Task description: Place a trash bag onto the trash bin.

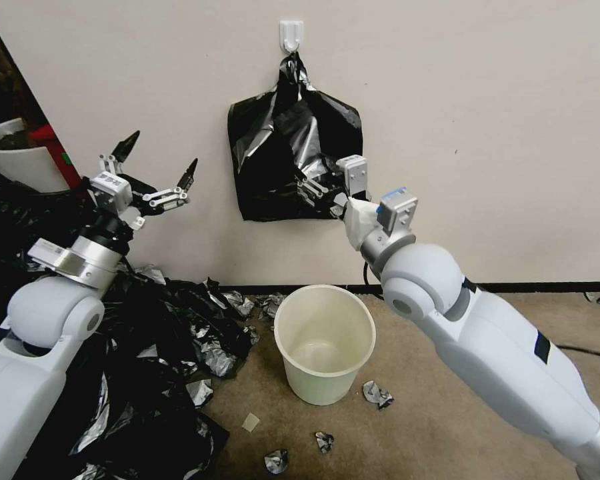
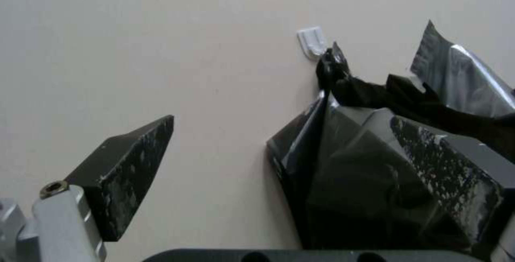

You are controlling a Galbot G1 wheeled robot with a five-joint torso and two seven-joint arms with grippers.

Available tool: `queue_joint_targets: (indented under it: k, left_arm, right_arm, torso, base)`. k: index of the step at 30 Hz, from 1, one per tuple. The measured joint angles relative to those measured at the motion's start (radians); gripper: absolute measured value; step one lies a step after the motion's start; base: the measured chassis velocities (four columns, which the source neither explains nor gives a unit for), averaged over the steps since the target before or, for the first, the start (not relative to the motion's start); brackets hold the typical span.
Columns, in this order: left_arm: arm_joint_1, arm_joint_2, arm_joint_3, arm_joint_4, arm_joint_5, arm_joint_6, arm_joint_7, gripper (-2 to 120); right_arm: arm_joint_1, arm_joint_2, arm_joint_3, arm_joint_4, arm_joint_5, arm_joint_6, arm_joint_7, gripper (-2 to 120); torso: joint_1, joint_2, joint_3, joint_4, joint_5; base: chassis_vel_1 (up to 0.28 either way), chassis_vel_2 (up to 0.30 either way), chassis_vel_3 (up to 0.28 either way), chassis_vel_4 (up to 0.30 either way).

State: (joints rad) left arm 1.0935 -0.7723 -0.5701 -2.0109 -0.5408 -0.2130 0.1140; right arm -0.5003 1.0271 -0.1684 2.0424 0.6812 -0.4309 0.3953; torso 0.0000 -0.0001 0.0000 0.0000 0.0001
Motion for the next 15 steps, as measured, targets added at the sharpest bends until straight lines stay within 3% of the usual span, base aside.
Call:
queue_joint_targets:
  k: [5,9,13,15]
  left_arm:
    - [0.005,0.003,-0.004,-0.002,0.0,0.0,0.0,100]
    - [0.005,0.004,-0.005,-0.002,0.001,0.0,-0.001,100]
    - [0.002,0.007,-0.003,0.0,0.002,0.0,-0.002,100]
    - [-0.002,0.01,-0.001,0.0,0.002,0.0,-0.004,100]
  right_arm:
    - [0.005,-0.005,0.0,0.003,-0.015,-0.016,0.017,95]
    - [0.012,-0.004,-0.001,0.003,0.013,-0.027,0.021,100]
    - [0.019,0.003,-0.001,0.011,0.082,-0.045,0.04,91]
    - [0.026,0.01,0.001,0.016,0.138,-0.065,0.059,80]
  torso:
    - [0.0,0.0,0.0,0.0,0.0]
    - [0.0,0.0,0.0,-0.0001,-0.0002]
    - [0.0,0.0,0.0,0.0,-0.0002]
    - [0.0,0.0,0.0,0.0,-0.0002]
  base:
    - [0.0,0.0,0.0,0.0]
    - [0.0,0.0,0.0,0.0]
    - [0.0,0.0,0.0,0.0]
    - [0.0,0.0,0.0,0.0]
